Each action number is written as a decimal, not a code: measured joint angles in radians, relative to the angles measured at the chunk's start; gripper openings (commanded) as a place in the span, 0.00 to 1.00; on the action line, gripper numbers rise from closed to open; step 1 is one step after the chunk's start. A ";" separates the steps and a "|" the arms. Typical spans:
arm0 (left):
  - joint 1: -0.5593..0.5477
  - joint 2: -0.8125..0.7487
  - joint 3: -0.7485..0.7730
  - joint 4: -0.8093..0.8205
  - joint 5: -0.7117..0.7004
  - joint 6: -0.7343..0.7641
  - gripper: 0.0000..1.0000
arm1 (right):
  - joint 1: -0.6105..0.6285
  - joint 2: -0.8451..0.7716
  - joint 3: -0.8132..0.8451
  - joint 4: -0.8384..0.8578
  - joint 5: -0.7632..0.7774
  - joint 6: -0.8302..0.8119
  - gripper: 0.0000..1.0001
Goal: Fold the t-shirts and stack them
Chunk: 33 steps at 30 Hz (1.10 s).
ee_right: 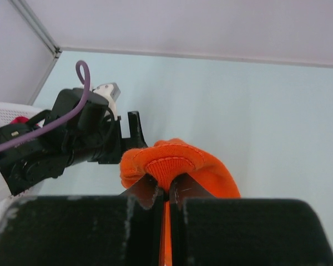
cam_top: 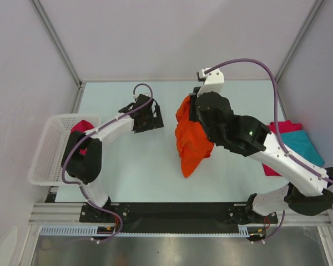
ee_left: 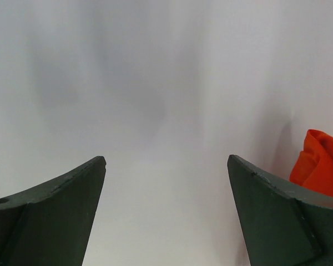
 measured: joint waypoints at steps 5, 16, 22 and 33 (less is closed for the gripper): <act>-0.002 0.048 0.047 0.005 0.039 -0.003 0.96 | 0.000 0.016 -0.006 -0.037 0.006 0.007 0.00; -0.004 -0.024 0.036 -0.015 0.039 0.000 0.95 | -0.091 0.124 0.000 -0.013 -0.093 0.016 0.00; -0.003 -0.217 -0.012 -0.040 0.016 0.001 0.96 | -0.214 0.274 -0.061 0.068 -0.293 0.043 0.00; 0.022 -0.417 -0.121 -0.108 -0.045 0.002 0.96 | -0.303 0.673 0.101 0.074 -0.550 0.043 0.00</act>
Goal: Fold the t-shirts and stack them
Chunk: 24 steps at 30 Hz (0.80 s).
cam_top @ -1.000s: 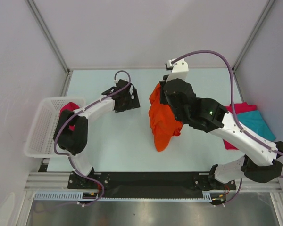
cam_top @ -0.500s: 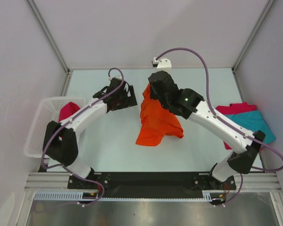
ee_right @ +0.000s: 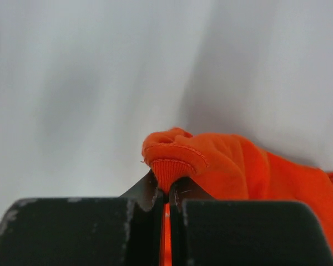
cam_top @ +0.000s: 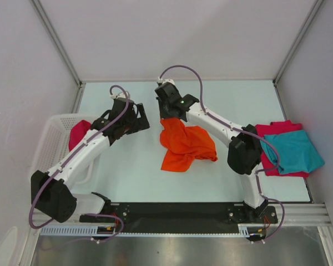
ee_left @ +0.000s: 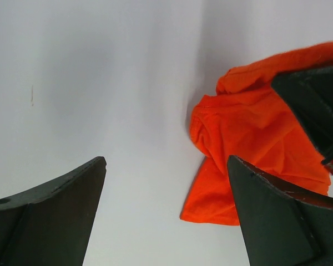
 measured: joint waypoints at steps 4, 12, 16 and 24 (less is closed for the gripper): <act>0.012 -0.015 -0.008 -0.013 -0.007 0.000 0.96 | 0.020 0.056 0.174 -0.015 -0.024 -0.002 0.27; 0.014 -0.017 -0.024 -0.004 -0.014 0.000 0.96 | 0.003 0.048 0.218 -0.013 -0.035 0.000 0.48; 0.014 -0.017 -0.060 0.010 -0.011 0.000 0.96 | -0.042 0.024 0.124 -0.019 -0.034 0.002 0.48; 0.015 0.033 -0.131 0.128 0.040 0.008 0.94 | -0.086 -0.134 -0.102 -0.020 0.016 0.017 0.48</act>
